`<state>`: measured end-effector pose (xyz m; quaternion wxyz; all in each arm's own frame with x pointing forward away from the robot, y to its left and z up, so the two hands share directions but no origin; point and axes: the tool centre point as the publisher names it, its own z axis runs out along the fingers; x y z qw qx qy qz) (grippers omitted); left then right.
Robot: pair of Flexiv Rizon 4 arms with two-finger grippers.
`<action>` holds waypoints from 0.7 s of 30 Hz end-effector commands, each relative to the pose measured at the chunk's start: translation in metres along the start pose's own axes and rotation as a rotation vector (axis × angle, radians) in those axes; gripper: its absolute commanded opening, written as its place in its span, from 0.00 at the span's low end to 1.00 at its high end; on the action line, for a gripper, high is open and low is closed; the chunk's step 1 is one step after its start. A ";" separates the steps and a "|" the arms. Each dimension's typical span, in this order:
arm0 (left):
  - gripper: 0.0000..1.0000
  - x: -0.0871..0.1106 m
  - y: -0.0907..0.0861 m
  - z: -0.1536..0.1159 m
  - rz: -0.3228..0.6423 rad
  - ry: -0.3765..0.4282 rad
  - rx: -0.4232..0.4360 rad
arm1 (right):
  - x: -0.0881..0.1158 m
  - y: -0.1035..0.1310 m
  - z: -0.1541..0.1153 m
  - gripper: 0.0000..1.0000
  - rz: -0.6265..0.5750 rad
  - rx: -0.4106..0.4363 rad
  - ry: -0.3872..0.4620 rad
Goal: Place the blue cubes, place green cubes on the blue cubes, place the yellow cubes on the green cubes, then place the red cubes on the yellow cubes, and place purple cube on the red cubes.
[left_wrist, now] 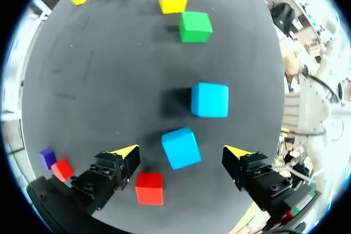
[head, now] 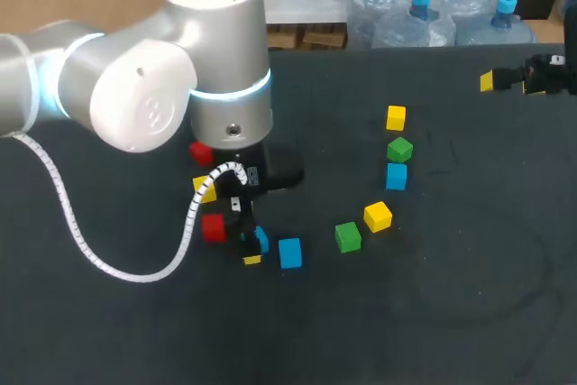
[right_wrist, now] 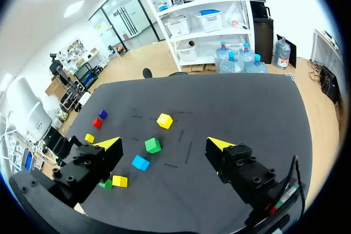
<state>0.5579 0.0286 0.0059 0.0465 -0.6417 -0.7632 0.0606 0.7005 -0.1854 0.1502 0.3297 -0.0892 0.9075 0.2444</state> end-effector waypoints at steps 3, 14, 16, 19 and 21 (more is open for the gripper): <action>1.00 -0.001 -0.013 0.000 -0.040 -0.003 -0.058 | 0.000 0.001 0.000 1.00 0.000 0.003 -0.001; 1.00 -0.004 -0.010 0.004 -0.126 0.044 -0.079 | 0.000 0.001 0.000 1.00 0.000 0.003 -0.001; 1.00 -0.005 -0.010 0.004 -0.128 0.041 -0.080 | 0.000 0.001 0.000 1.00 0.000 0.003 -0.001; 1.00 -0.005 -0.008 0.005 -0.131 0.039 -0.081 | 0.000 0.001 0.000 1.00 0.000 0.003 -0.001; 1.00 -0.004 -0.008 0.007 -0.139 0.037 -0.079 | 0.000 0.001 0.000 1.00 0.000 0.003 -0.001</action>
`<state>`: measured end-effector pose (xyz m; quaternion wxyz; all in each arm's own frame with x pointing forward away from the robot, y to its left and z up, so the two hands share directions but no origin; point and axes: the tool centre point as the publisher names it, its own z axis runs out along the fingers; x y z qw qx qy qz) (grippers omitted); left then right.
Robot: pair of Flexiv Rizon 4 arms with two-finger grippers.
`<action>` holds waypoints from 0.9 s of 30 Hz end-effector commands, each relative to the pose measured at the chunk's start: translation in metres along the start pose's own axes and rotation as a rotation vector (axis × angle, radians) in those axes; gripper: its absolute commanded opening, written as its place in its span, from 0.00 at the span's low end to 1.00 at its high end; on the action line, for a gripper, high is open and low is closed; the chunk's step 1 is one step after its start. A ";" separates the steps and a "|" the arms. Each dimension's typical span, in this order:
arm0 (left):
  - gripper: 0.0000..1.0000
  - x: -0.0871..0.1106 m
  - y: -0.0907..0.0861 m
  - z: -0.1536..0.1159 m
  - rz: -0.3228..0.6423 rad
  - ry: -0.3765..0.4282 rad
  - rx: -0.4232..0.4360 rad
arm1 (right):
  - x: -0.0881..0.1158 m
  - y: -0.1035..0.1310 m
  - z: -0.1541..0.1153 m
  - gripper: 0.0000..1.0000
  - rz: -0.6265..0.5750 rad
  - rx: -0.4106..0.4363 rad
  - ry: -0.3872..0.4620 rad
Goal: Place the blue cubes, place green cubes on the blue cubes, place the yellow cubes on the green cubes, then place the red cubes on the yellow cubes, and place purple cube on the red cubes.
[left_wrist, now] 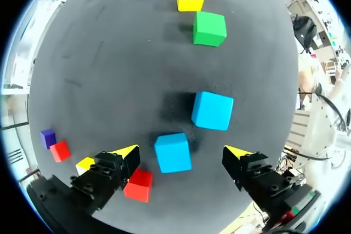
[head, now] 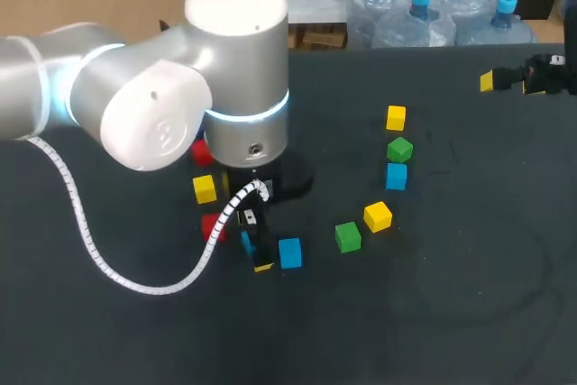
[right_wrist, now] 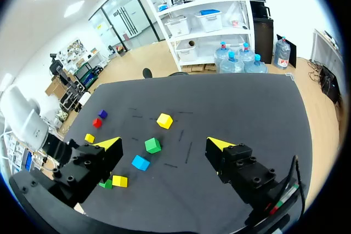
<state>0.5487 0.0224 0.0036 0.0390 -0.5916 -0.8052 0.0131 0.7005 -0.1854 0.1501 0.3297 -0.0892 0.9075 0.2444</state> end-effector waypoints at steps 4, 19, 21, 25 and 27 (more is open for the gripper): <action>1.00 0.003 0.002 0.007 -0.014 -0.005 0.008 | 0.000 0.001 0.000 1.00 0.000 0.003 -0.001; 0.25 0.003 0.003 0.013 -0.004 -0.006 0.011 | 0.000 0.001 0.000 1.00 0.000 0.003 -0.001; 0.22 0.003 0.003 0.013 -0.004 -0.006 0.010 | 0.000 0.001 0.000 1.00 0.000 0.003 -0.001; 0.00 0.003 0.003 0.013 -0.001 -0.005 0.010 | 0.000 0.001 0.000 1.00 0.000 0.003 -0.001; 0.00 0.003 0.003 0.015 0.002 -0.006 0.012 | 0.000 0.001 0.000 1.00 0.000 0.003 -0.001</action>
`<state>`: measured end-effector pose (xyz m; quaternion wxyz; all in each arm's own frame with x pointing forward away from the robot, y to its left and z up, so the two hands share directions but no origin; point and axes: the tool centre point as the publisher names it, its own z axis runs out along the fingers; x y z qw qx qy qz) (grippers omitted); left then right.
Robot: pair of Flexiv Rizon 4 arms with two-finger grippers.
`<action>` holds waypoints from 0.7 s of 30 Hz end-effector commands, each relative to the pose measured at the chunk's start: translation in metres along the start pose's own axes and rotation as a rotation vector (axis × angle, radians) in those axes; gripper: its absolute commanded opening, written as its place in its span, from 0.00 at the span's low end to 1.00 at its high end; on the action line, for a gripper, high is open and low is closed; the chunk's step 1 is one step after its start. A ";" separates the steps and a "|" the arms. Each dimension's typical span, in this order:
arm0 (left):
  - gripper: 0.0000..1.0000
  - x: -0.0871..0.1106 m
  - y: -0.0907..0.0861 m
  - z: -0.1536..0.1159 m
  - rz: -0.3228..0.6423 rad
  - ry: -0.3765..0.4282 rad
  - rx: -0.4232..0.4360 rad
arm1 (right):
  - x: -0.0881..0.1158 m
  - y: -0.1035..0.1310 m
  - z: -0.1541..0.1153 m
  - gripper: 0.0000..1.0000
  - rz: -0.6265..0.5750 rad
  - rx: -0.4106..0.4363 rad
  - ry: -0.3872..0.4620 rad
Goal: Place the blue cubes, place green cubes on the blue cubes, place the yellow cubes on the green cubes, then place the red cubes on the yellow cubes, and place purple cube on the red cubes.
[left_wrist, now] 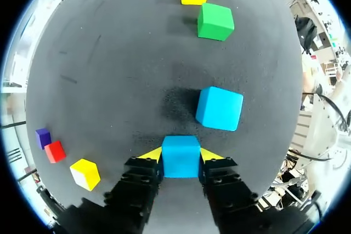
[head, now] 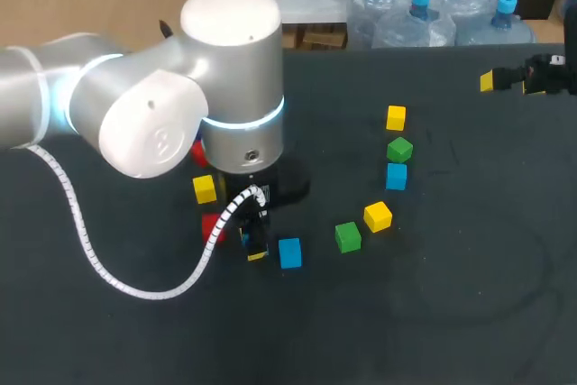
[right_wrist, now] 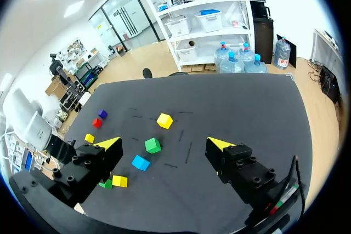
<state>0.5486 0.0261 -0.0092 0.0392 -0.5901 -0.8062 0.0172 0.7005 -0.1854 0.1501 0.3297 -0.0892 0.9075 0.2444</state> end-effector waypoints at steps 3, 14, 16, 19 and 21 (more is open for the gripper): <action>0.00 -0.001 0.003 0.003 0.021 0.001 0.004 | 0.000 0.001 0.000 1.00 0.000 0.003 -0.001; 0.00 -0.026 0.038 -0.034 0.123 0.023 -0.076 | 0.000 0.001 0.000 1.00 0.000 0.003 -0.001; 0.00 -0.033 0.045 -0.038 0.138 0.022 -0.086 | 0.000 0.001 0.000 1.00 0.000 0.003 -0.001; 0.00 -0.042 0.056 -0.041 0.157 0.006 -0.092 | 0.000 0.001 0.000 1.00 0.000 0.003 -0.001; 0.00 -0.048 0.064 -0.041 0.170 0.000 -0.088 | 0.000 0.001 0.000 1.00 0.000 0.003 -0.001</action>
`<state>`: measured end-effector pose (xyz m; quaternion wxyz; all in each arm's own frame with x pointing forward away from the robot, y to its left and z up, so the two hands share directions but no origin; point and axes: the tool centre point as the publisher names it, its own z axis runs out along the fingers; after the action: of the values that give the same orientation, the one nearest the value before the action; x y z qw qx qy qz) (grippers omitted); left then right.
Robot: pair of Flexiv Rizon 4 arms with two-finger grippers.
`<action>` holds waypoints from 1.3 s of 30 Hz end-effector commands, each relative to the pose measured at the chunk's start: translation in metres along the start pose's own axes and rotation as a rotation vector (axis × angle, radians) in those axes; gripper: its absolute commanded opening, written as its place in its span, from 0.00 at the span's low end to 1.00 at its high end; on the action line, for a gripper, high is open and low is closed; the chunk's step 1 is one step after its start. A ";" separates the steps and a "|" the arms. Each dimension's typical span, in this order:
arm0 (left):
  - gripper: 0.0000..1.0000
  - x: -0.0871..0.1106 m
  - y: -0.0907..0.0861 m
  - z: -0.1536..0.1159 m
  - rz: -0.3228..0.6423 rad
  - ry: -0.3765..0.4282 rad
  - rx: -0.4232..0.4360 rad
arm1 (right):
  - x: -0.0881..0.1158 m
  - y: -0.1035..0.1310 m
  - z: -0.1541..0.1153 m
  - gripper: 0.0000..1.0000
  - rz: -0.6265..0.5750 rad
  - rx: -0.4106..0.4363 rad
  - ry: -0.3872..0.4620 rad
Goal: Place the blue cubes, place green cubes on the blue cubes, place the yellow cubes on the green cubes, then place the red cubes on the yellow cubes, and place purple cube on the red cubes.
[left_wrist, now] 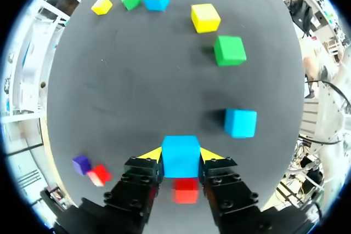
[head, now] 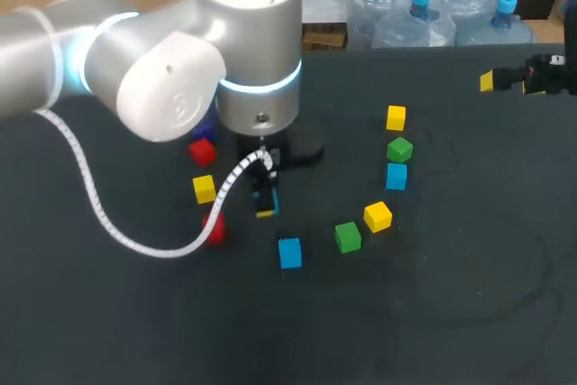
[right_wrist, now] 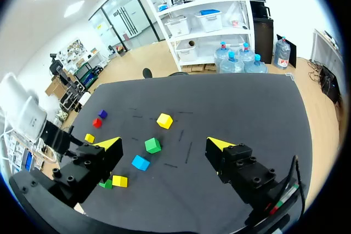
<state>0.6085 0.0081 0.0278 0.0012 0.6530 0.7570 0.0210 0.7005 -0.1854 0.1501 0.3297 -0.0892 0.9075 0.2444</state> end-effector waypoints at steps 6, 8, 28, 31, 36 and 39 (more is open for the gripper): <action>0.00 -0.021 0.034 0.010 0.037 0.002 0.029 | 0.000 0.001 0.000 1.00 0.000 0.003 -0.001; 0.00 -0.021 0.040 0.014 0.046 0.010 0.020 | 0.000 0.001 0.000 1.00 0.000 0.003 -0.001; 0.00 -0.040 0.068 0.022 0.112 -0.005 0.043 | 0.000 0.001 0.000 1.00 0.000 0.003 -0.001; 0.00 -0.044 0.072 0.028 0.128 0.007 0.045 | 0.000 0.001 0.000 1.00 0.000 0.003 -0.001; 0.00 -0.048 0.078 0.030 0.136 0.010 0.057 | 0.000 0.001 0.000 1.00 0.000 0.003 -0.001; 0.00 -0.047 0.082 0.032 0.137 0.026 0.054 | 0.000 0.001 0.000 1.00 0.000 0.003 -0.001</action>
<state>0.6888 -0.0207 -0.0019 -0.0156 0.7022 0.7117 0.0104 0.7005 -0.1854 0.1501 0.3297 -0.0892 0.9075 0.2444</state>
